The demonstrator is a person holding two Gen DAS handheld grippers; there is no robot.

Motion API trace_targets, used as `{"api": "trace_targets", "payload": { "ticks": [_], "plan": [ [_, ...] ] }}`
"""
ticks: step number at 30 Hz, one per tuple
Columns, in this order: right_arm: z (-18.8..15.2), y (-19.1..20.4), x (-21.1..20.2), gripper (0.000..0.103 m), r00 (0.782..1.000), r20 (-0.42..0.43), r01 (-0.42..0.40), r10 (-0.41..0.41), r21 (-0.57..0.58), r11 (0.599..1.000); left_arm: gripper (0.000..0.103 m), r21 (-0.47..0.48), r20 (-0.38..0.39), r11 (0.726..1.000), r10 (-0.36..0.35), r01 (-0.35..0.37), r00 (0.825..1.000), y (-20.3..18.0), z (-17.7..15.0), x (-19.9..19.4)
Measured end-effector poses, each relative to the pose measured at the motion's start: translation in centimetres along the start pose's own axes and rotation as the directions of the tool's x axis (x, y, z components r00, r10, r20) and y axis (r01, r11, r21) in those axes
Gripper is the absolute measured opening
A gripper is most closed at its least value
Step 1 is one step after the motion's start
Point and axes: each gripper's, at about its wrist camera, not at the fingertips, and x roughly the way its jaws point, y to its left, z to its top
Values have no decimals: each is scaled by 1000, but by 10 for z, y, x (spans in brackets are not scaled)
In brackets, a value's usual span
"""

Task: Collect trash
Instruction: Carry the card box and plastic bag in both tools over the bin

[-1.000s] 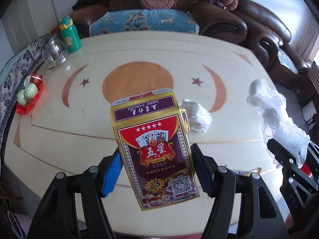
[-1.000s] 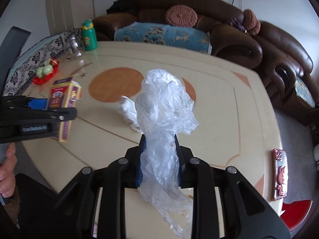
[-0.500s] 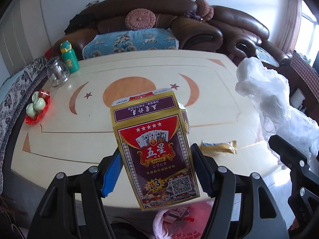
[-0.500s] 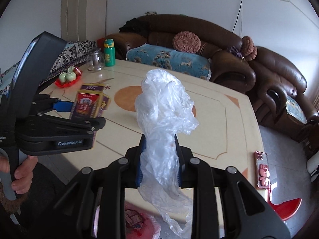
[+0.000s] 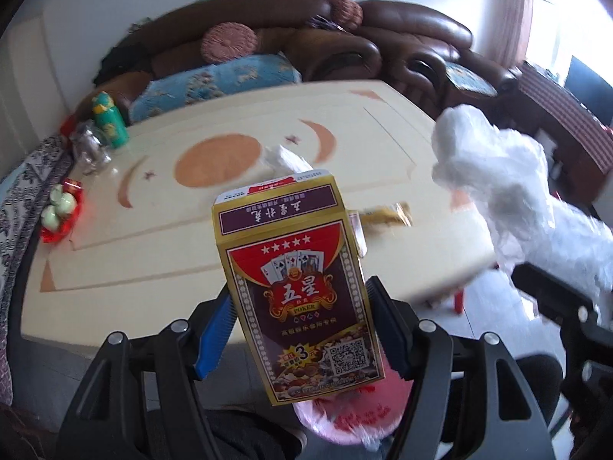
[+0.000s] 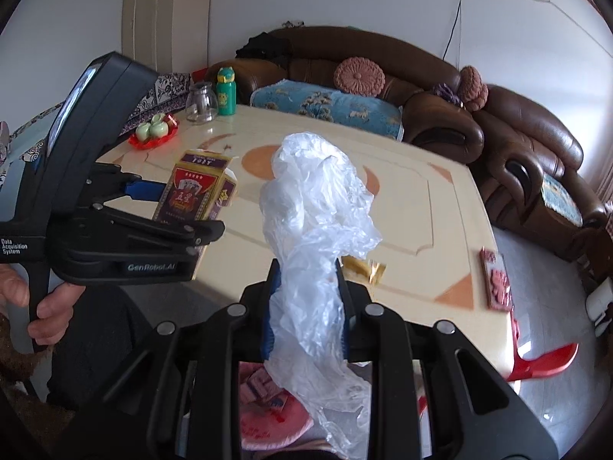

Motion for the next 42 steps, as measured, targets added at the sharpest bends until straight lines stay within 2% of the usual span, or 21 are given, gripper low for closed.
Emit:
{"api": "trace_targets", "payload": {
  "ticks": [6, 13, 17, 20, 25, 30, 37, 42],
  "plan": [
    [-28, 3, 4, 25, 998, -64, 9, -8, 23, 1000, 65, 36, -78, 999, -25, 28, 997, -11, -38, 20],
    [-67, 12, 23, 25, 989, -149, 14, -6, 51, 999, 65, 74, -171, 993, -79, 92, 982, -24, -72, 47],
    [-91, 19, 43, 25, 980, -200, 17, -5, 61, 998, 65, 92, -242, 984, -127, 153, 962, -34, -95, 69],
    [-111, 22, 60, 25, 969, -247, 5, 16, 82, 997, 65, 108, -282, 984, -106, 142, 953, -38, -111, 87],
    [-138, 21, 85, 25, 946, -318, -25, 64, 125, 992, 65, 130, -336, 977, -119, 171, 934, -43, -131, 111],
    [-157, 23, 106, 25, 923, -375, -37, 91, 149, 988, 65, 135, -404, 971, -127, 197, 906, -42, -147, 141],
    [-183, 28, 137, 25, 885, -445, -69, 136, 164, 984, 65, 165, -482, 966, -95, 197, 871, -46, -166, 183],
    [-197, 29, 163, 25, 857, -489, -82, 162, 181, 980, 65, 137, -555, 966, -110, 220, 825, -48, -179, 217]
  ]
}}
